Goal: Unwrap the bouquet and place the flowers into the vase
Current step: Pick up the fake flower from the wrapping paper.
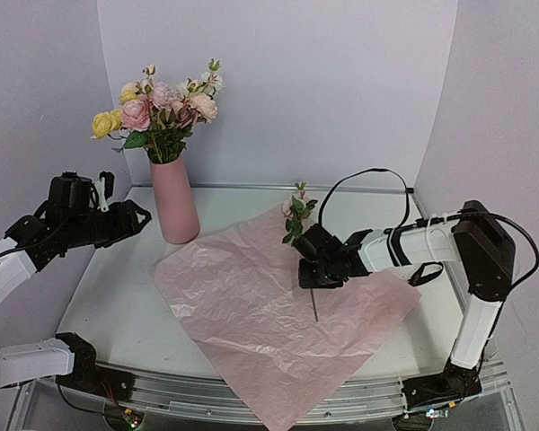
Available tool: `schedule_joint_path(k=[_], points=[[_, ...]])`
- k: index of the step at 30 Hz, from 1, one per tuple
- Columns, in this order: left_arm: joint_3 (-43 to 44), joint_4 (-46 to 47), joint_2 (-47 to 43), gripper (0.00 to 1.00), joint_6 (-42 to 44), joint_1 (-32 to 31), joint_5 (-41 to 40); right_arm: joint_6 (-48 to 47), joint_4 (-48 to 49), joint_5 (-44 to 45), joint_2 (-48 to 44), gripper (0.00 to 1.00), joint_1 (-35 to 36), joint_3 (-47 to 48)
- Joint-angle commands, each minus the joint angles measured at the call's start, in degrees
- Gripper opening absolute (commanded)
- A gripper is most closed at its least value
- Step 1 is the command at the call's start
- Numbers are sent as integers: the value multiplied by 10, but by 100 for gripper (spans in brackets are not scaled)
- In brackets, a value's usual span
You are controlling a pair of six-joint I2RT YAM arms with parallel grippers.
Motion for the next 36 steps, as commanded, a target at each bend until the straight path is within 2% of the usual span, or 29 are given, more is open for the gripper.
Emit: schedule_joint_path(k=[1, 9, 13, 15, 18, 29, 36], points=[[-1, 6, 2, 71, -13, 1, 9, 4, -27, -1, 24, 36, -1, -6], [-1, 5, 9, 71, -29, 1, 20, 19, -27, -11, 48, 32, -2, -13], [-3, 6, 10, 71, -37, 1, 21, 27, -27, -16, 49, 25, -2, -23], [-2, 6, 14, 71, -38, 1, 21, 29, -26, -21, 48, 19, -2, -26], [-1, 6, 23, 71, -41, 1, 23, 29, -24, -28, 46, 0, -3, -26], [-16, 30, 26, 68, -75, 0, 64, 12, -22, -1, -87, 0, -4, -47], [-34, 80, 22, 74, -130, -4, 109, -17, 31, -21, -188, 0, -3, -88]])
